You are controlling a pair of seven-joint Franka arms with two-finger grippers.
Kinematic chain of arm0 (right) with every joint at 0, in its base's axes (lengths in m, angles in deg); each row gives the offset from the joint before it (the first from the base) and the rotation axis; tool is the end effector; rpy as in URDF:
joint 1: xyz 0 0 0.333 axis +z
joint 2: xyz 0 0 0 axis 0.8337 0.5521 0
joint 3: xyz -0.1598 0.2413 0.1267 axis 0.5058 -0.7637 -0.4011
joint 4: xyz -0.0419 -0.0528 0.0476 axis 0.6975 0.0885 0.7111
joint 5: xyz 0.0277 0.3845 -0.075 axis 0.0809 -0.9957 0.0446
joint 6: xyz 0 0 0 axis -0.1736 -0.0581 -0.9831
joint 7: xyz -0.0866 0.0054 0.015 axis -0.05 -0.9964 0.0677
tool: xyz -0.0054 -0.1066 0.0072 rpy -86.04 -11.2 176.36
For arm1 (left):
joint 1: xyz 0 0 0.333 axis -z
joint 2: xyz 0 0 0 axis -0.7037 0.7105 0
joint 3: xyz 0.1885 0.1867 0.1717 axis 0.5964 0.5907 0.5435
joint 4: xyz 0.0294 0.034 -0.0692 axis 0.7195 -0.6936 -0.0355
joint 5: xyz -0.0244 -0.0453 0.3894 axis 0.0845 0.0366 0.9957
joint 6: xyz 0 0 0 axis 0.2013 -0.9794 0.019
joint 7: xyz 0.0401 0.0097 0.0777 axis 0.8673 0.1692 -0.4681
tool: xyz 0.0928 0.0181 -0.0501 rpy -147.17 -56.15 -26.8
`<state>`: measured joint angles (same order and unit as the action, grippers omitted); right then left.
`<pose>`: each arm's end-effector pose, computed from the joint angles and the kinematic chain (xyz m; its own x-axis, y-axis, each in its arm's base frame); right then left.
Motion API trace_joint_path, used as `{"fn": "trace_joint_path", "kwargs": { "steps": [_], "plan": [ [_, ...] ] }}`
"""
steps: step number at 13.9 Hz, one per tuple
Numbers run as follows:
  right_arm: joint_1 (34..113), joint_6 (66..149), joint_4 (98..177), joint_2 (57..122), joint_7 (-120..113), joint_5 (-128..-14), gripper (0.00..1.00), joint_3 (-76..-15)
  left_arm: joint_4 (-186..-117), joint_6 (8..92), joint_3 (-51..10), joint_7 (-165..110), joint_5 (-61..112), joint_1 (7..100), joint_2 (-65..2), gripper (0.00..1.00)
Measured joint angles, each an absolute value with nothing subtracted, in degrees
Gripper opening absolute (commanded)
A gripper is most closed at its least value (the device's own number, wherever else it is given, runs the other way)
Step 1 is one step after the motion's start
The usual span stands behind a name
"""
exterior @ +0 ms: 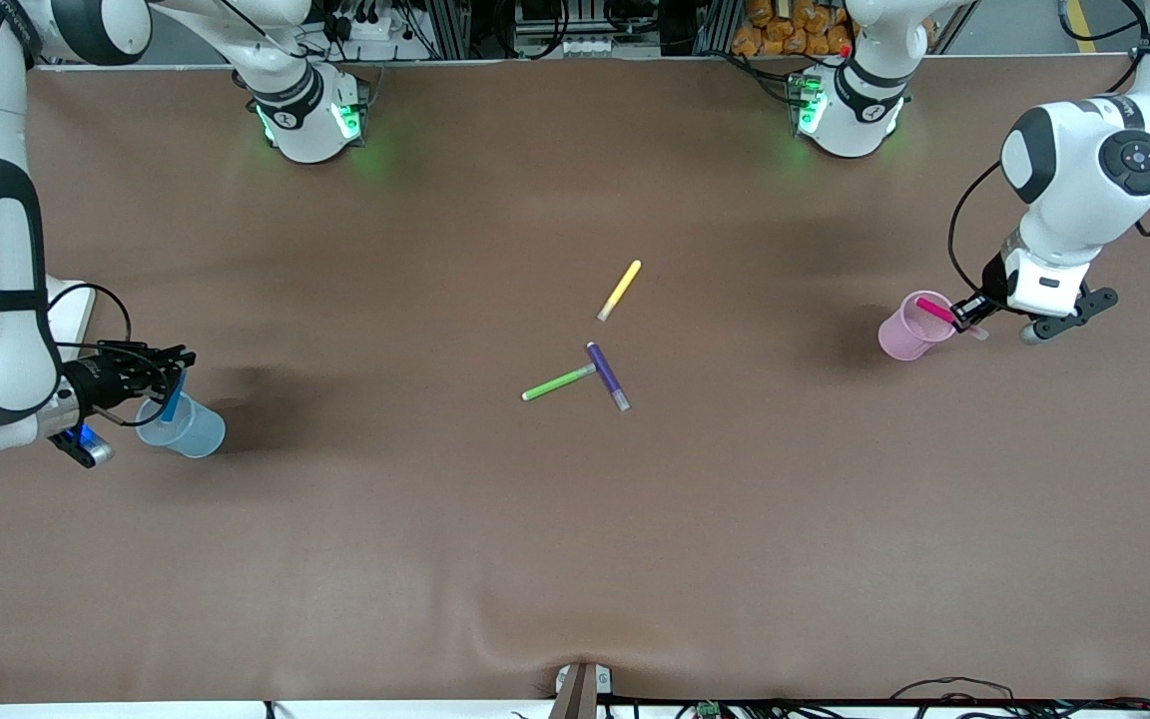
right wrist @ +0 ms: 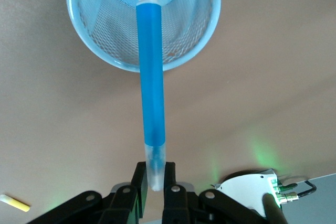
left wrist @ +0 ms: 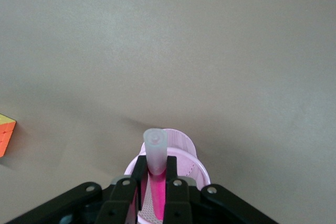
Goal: Place pink and blue markers in matching cups
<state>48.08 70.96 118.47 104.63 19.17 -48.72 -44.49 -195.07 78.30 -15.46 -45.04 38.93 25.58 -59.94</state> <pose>0.6276 -0.1225 0.2851 0.6134 -0.4497 -0.6493 -0.5558 -0.8298 0.0497 0.4718 0.0498 0.3127 0.8904 0.4419 0.1091 0.4462 -0.8948 -0.0174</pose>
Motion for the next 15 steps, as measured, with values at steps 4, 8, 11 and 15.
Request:
{"fn": "trace_joint_path", "kwargs": {
  "steps": [4, 8, 11, 15],
  "plan": [
    [48.08, 72.24, 118.47, 105.22, 17.73, -48.72, 0.00, -44.51, -193.93, 78.87, -15.47, -45.04, 38.93, 25.21, -57.92, 1.00],
    [48.06, 73.65, 118.47, 105.44, 16.85, -48.72, 0.06, -44.51, -189.89, 74.81, -15.65, -45.03, 38.93, 25.32, -57.84, 1.00],
    [47.75, 74.77, 118.47, 105.81, 16.81, -48.72, 0.31, -44.51, -180.69, 62.86, -16.60, -44.09, 38.93, 25.44, -57.92, 1.00],
    [47.45, 75.05, 118.44, 105.86, 16.74, -48.72, 1.00, -44.51, -165.27, 48.75, -17.05, -37.23, 38.93, 25.47, -57.96, 1.00]
  ]
}}
